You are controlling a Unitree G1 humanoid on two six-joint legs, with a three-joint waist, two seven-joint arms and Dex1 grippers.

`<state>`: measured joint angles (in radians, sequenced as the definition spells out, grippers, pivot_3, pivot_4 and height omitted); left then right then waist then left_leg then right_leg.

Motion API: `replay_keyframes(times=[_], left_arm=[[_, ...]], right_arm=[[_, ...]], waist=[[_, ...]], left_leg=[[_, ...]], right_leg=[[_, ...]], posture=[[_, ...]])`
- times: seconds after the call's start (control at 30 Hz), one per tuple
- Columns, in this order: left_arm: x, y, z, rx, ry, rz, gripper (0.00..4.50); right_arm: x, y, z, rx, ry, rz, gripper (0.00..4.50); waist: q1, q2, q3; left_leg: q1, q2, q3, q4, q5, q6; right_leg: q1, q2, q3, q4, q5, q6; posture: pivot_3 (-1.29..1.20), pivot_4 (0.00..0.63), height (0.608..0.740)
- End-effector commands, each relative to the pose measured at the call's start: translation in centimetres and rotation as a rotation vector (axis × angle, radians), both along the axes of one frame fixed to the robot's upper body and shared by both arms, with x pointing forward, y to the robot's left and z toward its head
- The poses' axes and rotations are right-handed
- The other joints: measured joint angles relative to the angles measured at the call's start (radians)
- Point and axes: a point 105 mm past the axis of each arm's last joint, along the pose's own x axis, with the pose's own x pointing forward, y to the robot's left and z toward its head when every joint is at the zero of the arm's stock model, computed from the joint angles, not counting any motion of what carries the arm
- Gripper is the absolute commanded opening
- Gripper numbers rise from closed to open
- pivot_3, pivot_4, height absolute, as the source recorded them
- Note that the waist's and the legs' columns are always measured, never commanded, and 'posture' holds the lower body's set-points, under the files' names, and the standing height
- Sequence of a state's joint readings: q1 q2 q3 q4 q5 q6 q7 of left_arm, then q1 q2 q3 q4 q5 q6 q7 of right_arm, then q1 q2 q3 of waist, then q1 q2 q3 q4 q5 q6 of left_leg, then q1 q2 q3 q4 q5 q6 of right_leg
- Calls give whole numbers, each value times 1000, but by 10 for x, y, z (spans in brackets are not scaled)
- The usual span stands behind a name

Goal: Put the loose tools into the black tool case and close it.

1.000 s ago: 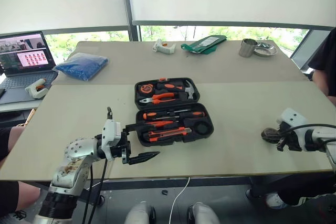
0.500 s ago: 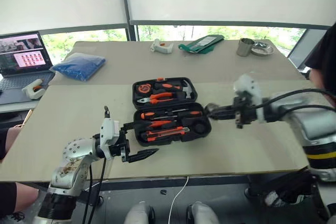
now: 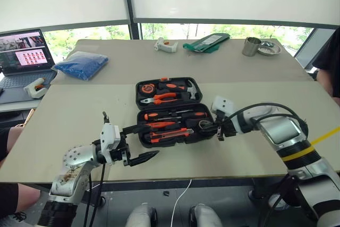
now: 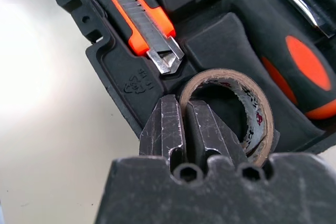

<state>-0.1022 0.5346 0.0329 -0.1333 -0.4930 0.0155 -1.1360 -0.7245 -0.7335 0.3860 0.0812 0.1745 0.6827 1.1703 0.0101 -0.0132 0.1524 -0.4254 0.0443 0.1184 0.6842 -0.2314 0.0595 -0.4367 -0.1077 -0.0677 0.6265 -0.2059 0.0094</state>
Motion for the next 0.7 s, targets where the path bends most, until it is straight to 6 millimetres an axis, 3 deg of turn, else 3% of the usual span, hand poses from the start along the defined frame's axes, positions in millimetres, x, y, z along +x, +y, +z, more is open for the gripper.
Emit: replay_keyframes(times=[0.03,0.13,0.2,0.33,0.47,0.57,0.7], left_arm=[[-2,2,10,6,-67,19,4500],[-2,4,11,-2,-68,44,4500],[-1,6,12,-7,-68,63,4500],[8,19,15,-19,-40,153,4500],[28,42,14,-3,-4,318,4500],[56,72,13,-6,47,556,3703],[80,93,13,-18,91,738,2151]], right_arm=[[3,1,7,3,-28,-6,23],[5,5,16,34,-55,9,1171],[2,5,22,52,-47,34,1640],[-10,-1,48,125,-25,99,3017],[6,-16,68,175,-108,17,3017],[39,-32,73,169,-262,-134,3054],[74,-38,70,92,-455,-257,1990]], waist=[[1,0,0],[-1,0,0],[-2,0,0],[-3,0,0],[-2,0,0],[-1,-1,0],[-5,-1,1]], left_leg=[[0,0,0,0,0,0],[0,0,0,0,0,0],[0,0,0,0,0,0],[0,1,0,0,0,0],[0,1,0,0,0,0],[2,1,0,0,1,-2],[1,1,0,0,3,-3]], right_leg=[[0,0,0,0,0,0],[0,0,0,0,0,0],[0,0,0,1,0,0],[-1,1,0,1,0,0],[0,1,0,1,0,0],[0,1,0,1,1,-1],[0,3,0,2,3,-2]], posture=[[0,150,740],[0,150,740],[0,150,740],[0,150,740],[0,150,740],[0,150,740],[0,150,740]])
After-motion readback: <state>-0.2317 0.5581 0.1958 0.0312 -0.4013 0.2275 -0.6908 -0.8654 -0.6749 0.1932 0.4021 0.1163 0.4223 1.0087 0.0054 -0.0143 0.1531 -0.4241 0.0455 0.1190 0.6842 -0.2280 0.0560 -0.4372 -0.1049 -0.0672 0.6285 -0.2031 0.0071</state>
